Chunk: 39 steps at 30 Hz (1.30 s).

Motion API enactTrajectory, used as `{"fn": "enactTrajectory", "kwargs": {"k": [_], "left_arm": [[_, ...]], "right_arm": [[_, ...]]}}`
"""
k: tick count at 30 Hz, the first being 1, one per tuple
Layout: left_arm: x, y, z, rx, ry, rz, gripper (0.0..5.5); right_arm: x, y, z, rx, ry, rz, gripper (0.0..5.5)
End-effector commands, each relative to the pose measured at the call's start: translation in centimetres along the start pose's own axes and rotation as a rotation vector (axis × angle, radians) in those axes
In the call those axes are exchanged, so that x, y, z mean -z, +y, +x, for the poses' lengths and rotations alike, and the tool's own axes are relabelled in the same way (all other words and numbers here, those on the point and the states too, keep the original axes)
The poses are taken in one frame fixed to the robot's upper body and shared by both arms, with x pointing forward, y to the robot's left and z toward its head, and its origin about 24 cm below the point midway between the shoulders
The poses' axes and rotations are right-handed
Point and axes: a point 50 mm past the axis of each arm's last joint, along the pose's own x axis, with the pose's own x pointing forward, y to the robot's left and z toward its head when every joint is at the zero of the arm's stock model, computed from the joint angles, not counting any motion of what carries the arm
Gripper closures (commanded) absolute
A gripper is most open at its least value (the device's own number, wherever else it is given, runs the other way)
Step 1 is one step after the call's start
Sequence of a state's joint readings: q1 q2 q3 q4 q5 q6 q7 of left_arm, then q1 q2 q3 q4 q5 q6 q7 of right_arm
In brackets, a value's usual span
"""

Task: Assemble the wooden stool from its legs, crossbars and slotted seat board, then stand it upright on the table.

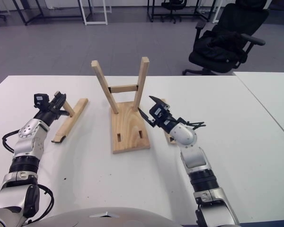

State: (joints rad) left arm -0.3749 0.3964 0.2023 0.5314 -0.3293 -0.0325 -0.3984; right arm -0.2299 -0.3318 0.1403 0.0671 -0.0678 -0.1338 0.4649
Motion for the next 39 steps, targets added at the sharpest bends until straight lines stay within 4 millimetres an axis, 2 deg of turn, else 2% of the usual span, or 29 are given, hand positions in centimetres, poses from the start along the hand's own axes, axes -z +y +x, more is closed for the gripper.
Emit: {"fn": "enactTrajectory", "kwargs": {"k": [1, 2, 3, 8, 11, 15, 22, 25, 34, 37, 39], "left_arm": [[0.8, 0.0, -0.8, 0.006, 0.097, 0.045, 5.09], [0.1, -0.1, -0.7, 0.013, 0.073, 0.043, 4.72], [-0.2, -0.2, -0.6, 0.017, 0.064, 0.042, 4.58], [-0.4, 0.3, -1.4, 0.008, 0.096, -0.013, 3.66], [0.1, 0.3, -2.3, 0.049, 0.176, -0.005, 3.25], [1.8, 0.4, -4.3, 0.104, 0.402, 0.047, 2.6], [3.2, 0.7, -5.4, 0.078, 0.524, 0.056, 1.4], [3.4, 0.7, -5.4, 0.08, 0.516, 0.053, 1.4], [3.9, 0.9, -5.7, 0.098, 0.527, 0.137, 3.08], [4.2, 0.6, -5.8, 0.137, 0.551, 0.175, 3.46], [4.1, 0.5, -5.7, 0.141, 0.547, 0.184, 3.47]], "right_arm": [[-0.5, -0.6, 0.6, 0.021, -0.025, -0.015, 2.16], [-0.6, -0.6, 0.6, 0.026, -0.029, -0.013, 2.16], [-0.6, -0.6, 0.7, 0.03, -0.031, -0.012, 2.16], [-0.7, -1.1, 0.9, 0.066, -0.042, 0.025, 2.16], [-0.7, -1.0, 0.8, 0.068, -0.04, 0.028, 2.16], [-0.6, -0.7, 0.7, 0.069, -0.035, 0.051, 2.16], [-0.5, -0.6, 0.8, 0.068, -0.025, 0.06, 2.16], [-0.5, -0.5, 0.9, 0.064, -0.023, 0.054, 2.16], [-0.6, -0.6, 1.0, 0.065, -0.023, 0.04, 2.16], [-0.7, -0.6, 1.1, 0.063, -0.026, 0.038, 2.16], [-0.7, -0.6, 1.1, 0.063, -0.026, 0.037, 2.16]]}}
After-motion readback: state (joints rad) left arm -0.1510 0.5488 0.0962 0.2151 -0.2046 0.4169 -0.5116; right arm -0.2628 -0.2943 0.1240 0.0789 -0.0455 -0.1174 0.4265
